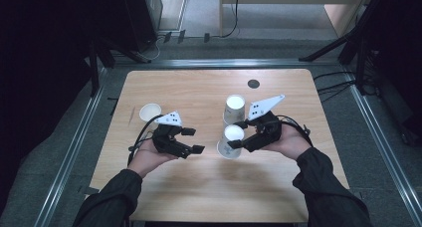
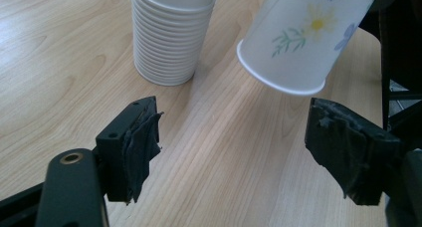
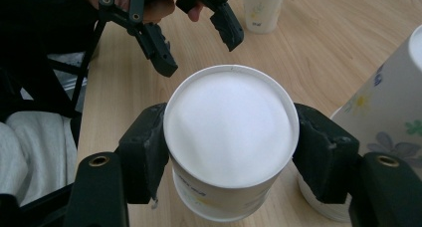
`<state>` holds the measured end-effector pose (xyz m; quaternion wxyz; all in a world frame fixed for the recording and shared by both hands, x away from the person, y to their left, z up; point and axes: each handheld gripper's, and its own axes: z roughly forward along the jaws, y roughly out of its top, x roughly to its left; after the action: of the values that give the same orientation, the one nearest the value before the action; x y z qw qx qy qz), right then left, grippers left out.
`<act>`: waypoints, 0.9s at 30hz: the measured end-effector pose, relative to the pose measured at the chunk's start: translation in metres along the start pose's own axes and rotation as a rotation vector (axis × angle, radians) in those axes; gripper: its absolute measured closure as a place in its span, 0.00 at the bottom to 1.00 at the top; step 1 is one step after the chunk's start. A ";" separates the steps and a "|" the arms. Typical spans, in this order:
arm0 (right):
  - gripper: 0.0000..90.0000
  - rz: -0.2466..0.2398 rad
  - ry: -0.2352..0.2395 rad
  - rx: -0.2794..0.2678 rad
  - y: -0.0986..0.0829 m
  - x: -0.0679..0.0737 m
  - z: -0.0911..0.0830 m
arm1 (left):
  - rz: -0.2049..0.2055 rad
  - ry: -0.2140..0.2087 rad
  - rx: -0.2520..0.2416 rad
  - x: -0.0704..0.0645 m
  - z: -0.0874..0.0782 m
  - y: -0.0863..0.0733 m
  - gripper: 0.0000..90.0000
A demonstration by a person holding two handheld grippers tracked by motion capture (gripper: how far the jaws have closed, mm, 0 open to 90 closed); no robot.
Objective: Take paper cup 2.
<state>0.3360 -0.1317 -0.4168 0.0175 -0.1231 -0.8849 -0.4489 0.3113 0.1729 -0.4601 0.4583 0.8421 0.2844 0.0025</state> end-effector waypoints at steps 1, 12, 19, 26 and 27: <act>0.39 0.005 0.000 -0.004 -0.002 0.000 0.001 | -0.003 -0.011 0.000 0.001 0.001 -0.001 0.25; 0.39 0.030 -0.001 -0.042 -0.020 -0.001 0.011 | 0.015 -0.008 0.025 0.000 0.007 -0.001 0.27; 0.39 0.037 0.001 -0.060 -0.023 -0.002 0.014 | 0.059 -0.072 0.023 -0.005 0.013 -0.001 0.23; 0.39 0.047 0.021 -0.067 -0.024 -0.002 0.022 | 0.048 -0.118 0.004 -0.006 0.019 0.000 0.19; 0.39 0.045 0.021 -0.072 -0.024 -0.002 0.023 | 0.045 -0.119 0.005 -0.005 0.020 0.000 0.19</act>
<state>0.3341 -0.1271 -0.4495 0.0324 -0.1387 -0.8651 -0.4810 0.3124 0.1548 -0.4704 0.4721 0.8481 0.2376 -0.0377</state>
